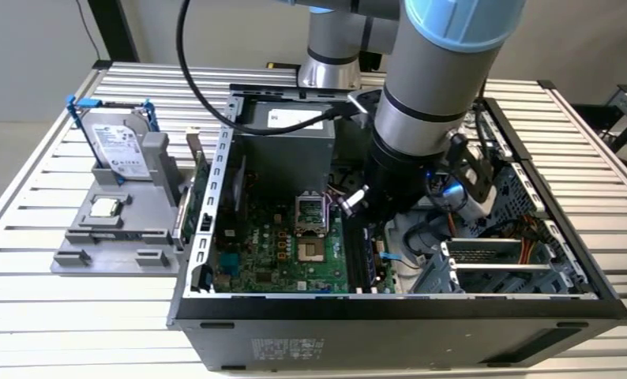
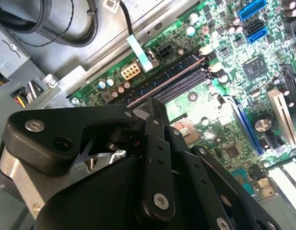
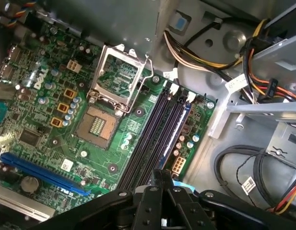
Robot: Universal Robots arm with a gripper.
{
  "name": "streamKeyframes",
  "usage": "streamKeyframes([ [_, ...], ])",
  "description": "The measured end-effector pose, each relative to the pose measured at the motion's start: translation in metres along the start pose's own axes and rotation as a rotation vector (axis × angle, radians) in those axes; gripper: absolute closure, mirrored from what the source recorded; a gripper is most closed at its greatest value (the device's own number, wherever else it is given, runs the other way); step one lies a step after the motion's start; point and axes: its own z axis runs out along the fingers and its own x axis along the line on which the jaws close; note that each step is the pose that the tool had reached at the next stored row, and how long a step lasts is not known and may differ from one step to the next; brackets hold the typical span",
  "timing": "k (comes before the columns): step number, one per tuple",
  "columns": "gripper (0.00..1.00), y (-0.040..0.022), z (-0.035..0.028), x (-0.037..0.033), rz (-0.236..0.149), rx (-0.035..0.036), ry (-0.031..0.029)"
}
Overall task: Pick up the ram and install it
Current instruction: 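Insert the ram into the slot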
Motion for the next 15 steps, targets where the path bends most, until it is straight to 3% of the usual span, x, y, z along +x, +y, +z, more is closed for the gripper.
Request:
streamKeyframes([
  [6,1.0,0.0,0.0,0.0,-0.064,-0.0056,0.0015],
  [12,1.0,0.0,0.0,-0.0001,-0.135,-0.0253,-0.0047],
  [15,1.0,-0.0003,0.0001,-0.0009,-0.167,-0.0286,-0.0047],
])
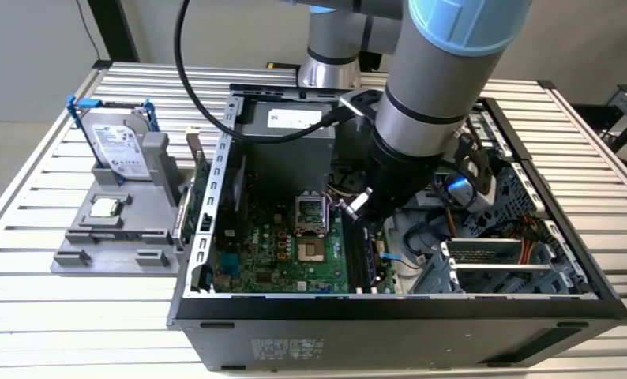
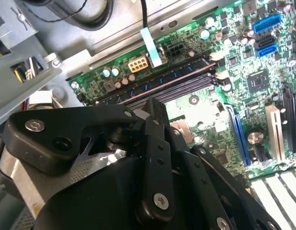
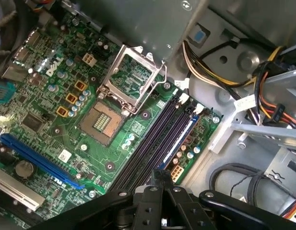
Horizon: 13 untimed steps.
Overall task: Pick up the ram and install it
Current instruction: 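Insert the ram into the slot, then press down the ram until it locks into place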
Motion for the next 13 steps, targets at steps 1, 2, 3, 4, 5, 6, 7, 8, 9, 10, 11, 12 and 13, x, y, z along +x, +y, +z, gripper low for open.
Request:
streamKeyframes([
  [1,1.0,-0.0002,0.0,-0.0002,-0.011,-0.0006,0.0005],
  [2,1.0,-0.0004,-0.0001,-0.0005,-0.022,-0.0011,0.001],
  [3,1.0,-0.0006,0.0,-0.0008,-0.034,-0.0019,0.0013],
  [4,1.0,-0.0009,0.0,-0.0012,-0.045,-0.0025,0.0017],
  [5,1.0,-0.0012,-0.0001,-0.0017,-0.056,-0.0031,0.0021],
  [6,1.0,-0.0015,0.0,-0.0022,-0.066,-0.0037,0.0025],
  [7,1.0,-0.0019,0.0,-0.0027,-0.077,-0.0043,0.0029],
  [8,1.0,-0.0022,-0.0001,-0.0032,-0.087,-0.0049,0.0033],
  [9,1.0,-0.0025,0.0,-0.0037,-0.098,-0.0055,0.0037],
  [10,1.0,-0.0027,0.0,-0.004,-0.109,-0.0062,0.0041],
  [11,1.0,-0.003,0.0,-0.0044,-0.121,-0.0069,0.0045],
  [12,1.0,-0.0032,0.0,-0.0047,-0.133,-0.0077,0.0049],
  [13,1.0,-0.0035,0.0,-0.0051,-0.145,-0.0085,0.0052],
])
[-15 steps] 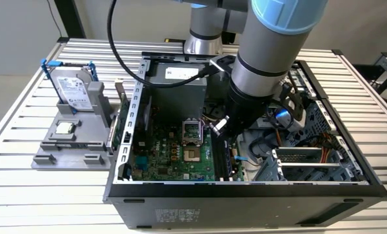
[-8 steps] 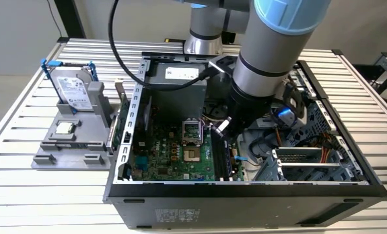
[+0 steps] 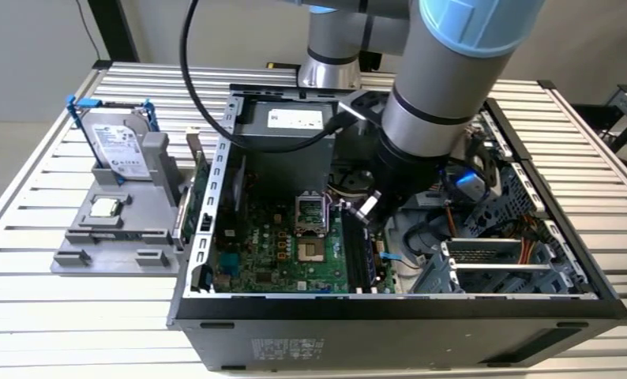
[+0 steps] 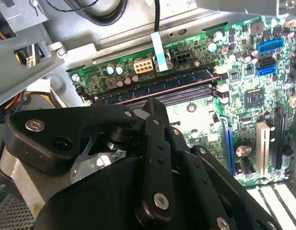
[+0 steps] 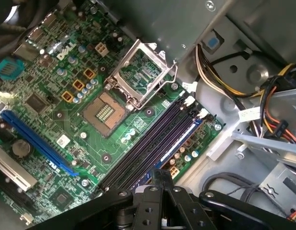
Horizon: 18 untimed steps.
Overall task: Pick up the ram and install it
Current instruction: 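Press down the ram until it locks into place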
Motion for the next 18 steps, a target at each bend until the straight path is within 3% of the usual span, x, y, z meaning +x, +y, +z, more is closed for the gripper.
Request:
streamKeyframes([
  [11,1.0,-0.0018,-0.0001,-0.002,-0.128,-0.0066,0.0055],
  [18,1.0,-0.0019,0.0,-0.0021,-0.138,-0.0071,0.0059],
])
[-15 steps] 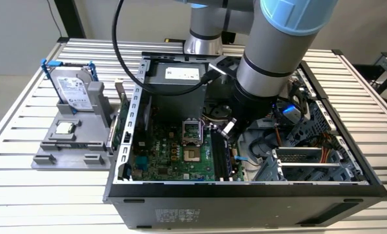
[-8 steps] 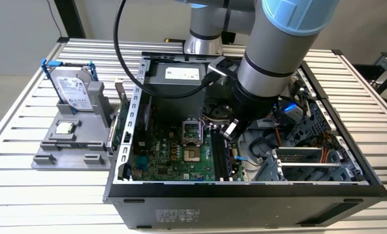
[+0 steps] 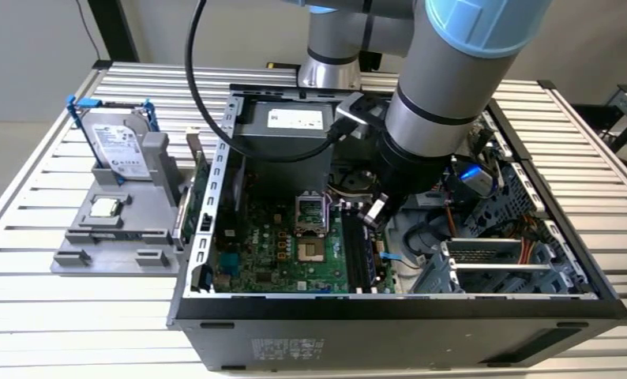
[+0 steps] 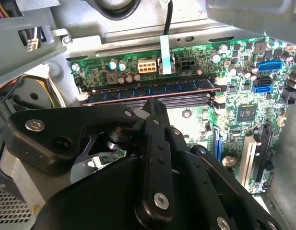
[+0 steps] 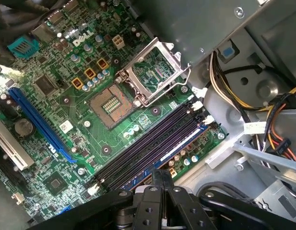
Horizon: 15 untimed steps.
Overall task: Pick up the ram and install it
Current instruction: 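Press down the ram until it locks into place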
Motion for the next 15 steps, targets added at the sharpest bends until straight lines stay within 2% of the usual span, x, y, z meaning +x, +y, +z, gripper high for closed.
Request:
streamKeyframes([
  [6,1.0,-0.0004,0.0,-0.0003,-0.077,-0.0034,0.0039],
  [15,1.0,-0.0006,0.0,-0.0005,-0.216,-0.0092,0.0114],
])
